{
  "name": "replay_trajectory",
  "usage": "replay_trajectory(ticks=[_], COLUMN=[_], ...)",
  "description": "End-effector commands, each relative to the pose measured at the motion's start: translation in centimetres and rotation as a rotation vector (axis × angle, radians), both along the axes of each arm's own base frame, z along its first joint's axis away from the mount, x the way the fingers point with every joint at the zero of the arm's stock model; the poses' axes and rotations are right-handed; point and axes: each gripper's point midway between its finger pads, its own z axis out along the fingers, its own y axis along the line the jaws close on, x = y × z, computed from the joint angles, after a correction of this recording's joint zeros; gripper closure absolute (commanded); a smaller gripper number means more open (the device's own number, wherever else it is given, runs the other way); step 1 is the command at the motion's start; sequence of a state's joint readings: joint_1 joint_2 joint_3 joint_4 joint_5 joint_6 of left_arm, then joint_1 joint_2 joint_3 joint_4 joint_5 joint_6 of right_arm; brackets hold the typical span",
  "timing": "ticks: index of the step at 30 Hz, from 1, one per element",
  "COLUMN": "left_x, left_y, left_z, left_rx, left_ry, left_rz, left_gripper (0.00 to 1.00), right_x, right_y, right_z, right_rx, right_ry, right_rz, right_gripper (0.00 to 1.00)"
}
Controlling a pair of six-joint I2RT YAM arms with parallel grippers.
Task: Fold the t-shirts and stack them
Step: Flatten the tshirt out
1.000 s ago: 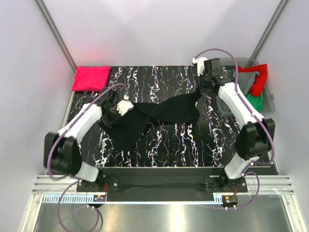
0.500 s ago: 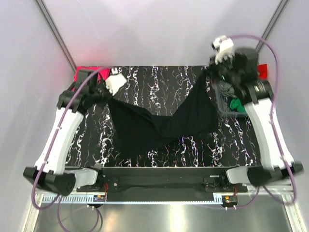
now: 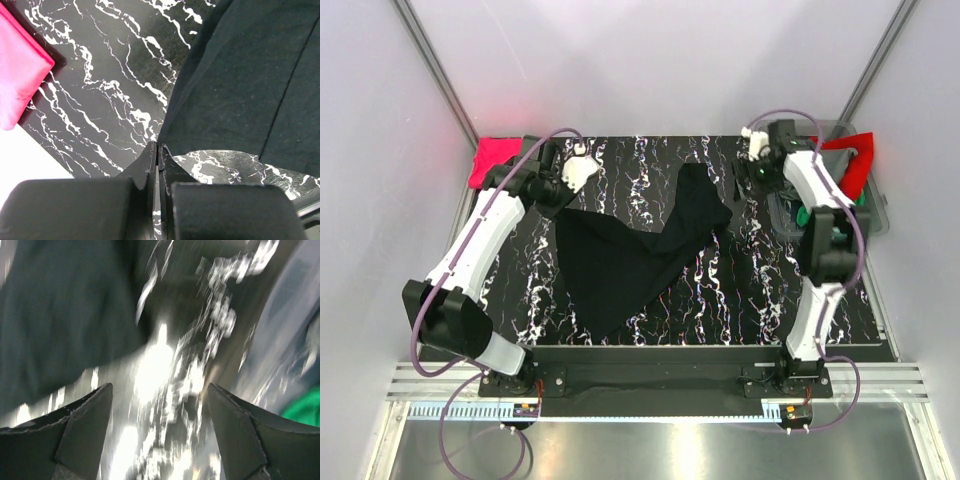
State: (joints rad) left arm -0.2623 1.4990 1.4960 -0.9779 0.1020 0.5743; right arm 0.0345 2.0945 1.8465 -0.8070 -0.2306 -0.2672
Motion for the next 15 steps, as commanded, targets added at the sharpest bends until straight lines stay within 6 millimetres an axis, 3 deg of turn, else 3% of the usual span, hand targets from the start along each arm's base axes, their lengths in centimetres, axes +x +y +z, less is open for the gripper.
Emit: replay_trajectory(ticks=[1,2,5,10,15], left_x=[0.6,0.8,1.1,1.1,1.0], left_y=[0.1,0.2,0.3,0.3,0.5], left_z=[1.4,1.3,0.8,0.0,-0.5], left_rx=[0.002,0.008,0.021,0.026,0.034], left_ry=[-0.072,-0.076,-0.069,-0.044,-0.029], left_rz=[0.016,0.016,0.018,0.02,0.025], left_gripper=[1.0,1.0,1.0,1.0,1.0], right_x=[-4.6,-6.7,-8.7,-8.0,-7.4], right_y=[-0.2,0.0,0.9,2.5,3.8], right_z=[10.0,9.7,9.2,7.3,3.0], right_rx=[-0.006,-0.026,0.005,0.097,0.162], right_ry=[-0.245,-0.261,-0.268,-0.217,-0.018], right_rz=[0.19,0.267,0.331,0.38,0.413], right_gripper=[0.18,0.19,0.21,0.21,0.3])
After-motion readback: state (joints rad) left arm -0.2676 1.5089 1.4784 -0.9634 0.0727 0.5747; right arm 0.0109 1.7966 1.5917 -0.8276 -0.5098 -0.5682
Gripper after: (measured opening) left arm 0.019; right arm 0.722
